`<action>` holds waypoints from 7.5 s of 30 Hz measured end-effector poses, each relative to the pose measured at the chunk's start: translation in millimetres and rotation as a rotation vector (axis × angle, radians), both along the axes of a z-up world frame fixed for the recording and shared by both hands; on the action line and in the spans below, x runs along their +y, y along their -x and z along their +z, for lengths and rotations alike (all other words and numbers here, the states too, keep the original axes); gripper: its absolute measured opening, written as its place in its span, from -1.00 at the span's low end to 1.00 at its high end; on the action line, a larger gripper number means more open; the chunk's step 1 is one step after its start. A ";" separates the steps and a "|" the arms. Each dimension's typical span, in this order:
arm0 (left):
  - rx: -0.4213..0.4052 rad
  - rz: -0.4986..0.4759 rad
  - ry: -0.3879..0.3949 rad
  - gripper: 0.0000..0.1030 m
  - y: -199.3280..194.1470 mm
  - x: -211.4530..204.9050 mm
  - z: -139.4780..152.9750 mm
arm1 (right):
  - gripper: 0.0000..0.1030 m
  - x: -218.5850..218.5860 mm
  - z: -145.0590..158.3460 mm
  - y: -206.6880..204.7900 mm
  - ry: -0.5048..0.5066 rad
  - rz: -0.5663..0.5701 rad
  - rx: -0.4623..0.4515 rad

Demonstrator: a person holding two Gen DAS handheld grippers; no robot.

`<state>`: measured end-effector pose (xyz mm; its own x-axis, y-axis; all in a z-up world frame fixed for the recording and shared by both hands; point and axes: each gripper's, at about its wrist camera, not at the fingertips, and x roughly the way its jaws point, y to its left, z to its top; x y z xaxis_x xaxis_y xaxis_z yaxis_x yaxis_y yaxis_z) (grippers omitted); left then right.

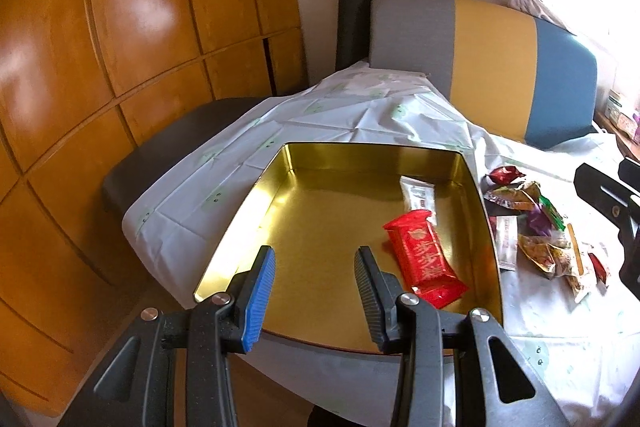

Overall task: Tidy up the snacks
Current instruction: 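Reach to the snack pile and grasp the cracker pack with the left tool, then place the cracker pack in the gold tin and open the left tool, then carry a white wrapped biscuit into the tin and release with the right tool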

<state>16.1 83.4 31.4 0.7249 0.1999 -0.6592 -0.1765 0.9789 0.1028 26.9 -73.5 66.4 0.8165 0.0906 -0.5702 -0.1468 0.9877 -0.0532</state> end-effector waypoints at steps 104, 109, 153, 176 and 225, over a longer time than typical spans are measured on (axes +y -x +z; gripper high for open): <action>0.115 -0.363 0.329 0.02 -60.7 -18.1 -23.4 | -0.24 -62.0 -133.8 -145.9 -0.165 0.147 0.590; 0.115 -0.318 0.365 0.02 -55.9 4.1 -30.8 | -0.15 -47.3 -148.9 -161.8 -0.124 0.114 0.628; 0.213 -0.113 0.339 0.19 -43.7 20.6 -56.9 | -0.87 -110.7 -120.8 -11.9 -0.263 0.145 0.547; 0.125 -0.034 0.306 0.19 -20.3 58.6 -43.3 | -0.87 23.2 -59.0 -51.6 -0.305 0.402 0.419; 0.129 -0.236 0.166 0.18 -9.0 -18.1 -33.0 | -0.10 -130.0 -73.0 -33.4 -0.179 0.032 0.364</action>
